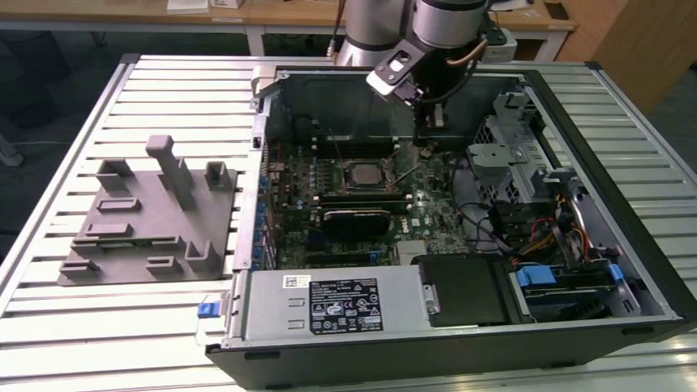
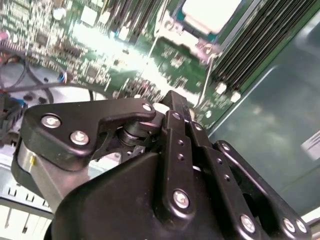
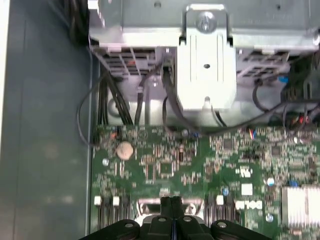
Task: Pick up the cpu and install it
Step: 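Close the cpu cover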
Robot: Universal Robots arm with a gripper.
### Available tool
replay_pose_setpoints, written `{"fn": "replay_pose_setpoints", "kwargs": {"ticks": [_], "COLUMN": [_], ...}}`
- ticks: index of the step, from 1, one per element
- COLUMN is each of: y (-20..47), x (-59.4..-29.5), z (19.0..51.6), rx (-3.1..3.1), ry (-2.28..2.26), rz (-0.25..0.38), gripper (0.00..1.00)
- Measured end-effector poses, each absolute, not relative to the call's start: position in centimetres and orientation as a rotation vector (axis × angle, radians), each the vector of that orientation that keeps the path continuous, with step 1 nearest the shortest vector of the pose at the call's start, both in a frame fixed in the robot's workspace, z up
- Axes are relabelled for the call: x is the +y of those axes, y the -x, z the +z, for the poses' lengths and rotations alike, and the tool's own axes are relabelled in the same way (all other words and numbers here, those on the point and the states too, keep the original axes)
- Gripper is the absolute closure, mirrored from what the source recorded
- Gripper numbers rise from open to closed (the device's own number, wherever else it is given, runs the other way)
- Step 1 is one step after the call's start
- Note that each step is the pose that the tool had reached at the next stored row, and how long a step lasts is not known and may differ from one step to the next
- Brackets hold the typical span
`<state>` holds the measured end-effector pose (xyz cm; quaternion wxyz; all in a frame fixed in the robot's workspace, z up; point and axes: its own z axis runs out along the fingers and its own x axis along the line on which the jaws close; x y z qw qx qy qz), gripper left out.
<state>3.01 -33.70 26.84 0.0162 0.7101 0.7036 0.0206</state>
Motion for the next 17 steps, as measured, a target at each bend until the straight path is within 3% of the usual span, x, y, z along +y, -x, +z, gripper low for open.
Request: {"fn": "replay_pose_setpoints", "kwargs": {"ticks": [17], "y": [-5.3], "x": [-33.7], "z": [25.2], "rx": [2.195], "ry": [-2.216], "rz": [0.047], "gripper": [0.89]}}
